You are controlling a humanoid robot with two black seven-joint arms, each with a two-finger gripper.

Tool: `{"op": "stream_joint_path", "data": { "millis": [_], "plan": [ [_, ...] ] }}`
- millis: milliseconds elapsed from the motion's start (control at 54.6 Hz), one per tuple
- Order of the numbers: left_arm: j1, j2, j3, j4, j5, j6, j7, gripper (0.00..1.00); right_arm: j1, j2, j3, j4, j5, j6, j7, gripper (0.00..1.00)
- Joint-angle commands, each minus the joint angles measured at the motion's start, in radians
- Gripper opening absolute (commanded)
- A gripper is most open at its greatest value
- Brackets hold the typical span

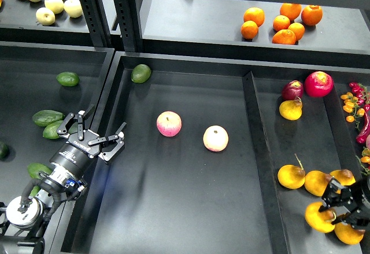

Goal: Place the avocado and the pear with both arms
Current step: 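Carry the pear into the pear bin and open the right gripper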

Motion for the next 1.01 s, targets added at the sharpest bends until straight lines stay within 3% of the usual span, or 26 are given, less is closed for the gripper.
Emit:
{"op": "stream_joint_path", "data": {
  "millis": [0, 330, 458, 549, 714, 733, 806, 861, 989],
  "plan": [
    [0.000, 0.000, 0.002, -0.001, 0.000, 0.000, 0.000, 0.99, -0.037, 0.012, 0.009, -0.033, -0.007, 0.000, 0.000, 0.25],
    [0.000, 0.000, -0.001, -0.005, 0.000, 0.000, 0.000, 0.99, -0.097, 0.086, 0.062, -0.093, -0.041, 0.000, 0.000, 0.27],
    [0.000, 0.000, -0.003, -0.005, 0.000, 0.000, 0.000, 0.99, -0.095, 0.090, 0.062, -0.095, -0.041, 0.000, 0.000, 0.33],
    [0.000, 0.000, -0.003, -0.005, 0.000, 0.000, 0.000, 0.99, -0.097, 0.090, 0.062, -0.099, -0.042, 0.000, 0.000, 0.45],
    [0.001, 0.000, -0.003, -0.007, 0.000, 0.000, 0.000, 0.99, -0.097, 0.090, 0.062, -0.101, -0.044, 0.000, 0.000, 0.55],
    [0.001, 0.000, -0.003, -0.007, 0.000, 0.000, 0.000, 0.99, -0.091, 0.089, 0.062, -0.099, -0.044, 0.000, 0.000, 0.71],
    [0.001, 0.000, -0.003, -0.007, 0.000, 0.000, 0.000, 0.99, -0.089, 0.084, 0.061, -0.098, -0.044, 0.000, 0.000, 0.91],
    [0.003, 0.000, -0.003, -0.007, 0.000, 0.000, 0.000, 0.99, -0.084, 0.079, 0.061, -0.093, -0.044, 0.000, 0.000, 0.99],
    [0.003, 0.000, -0.003, -0.007, 0.000, 0.000, 0.000, 0.99, -0.066, 0.043, 0.059, -0.073, -0.035, 0.000, 0.000, 0.99]
  ]
}}
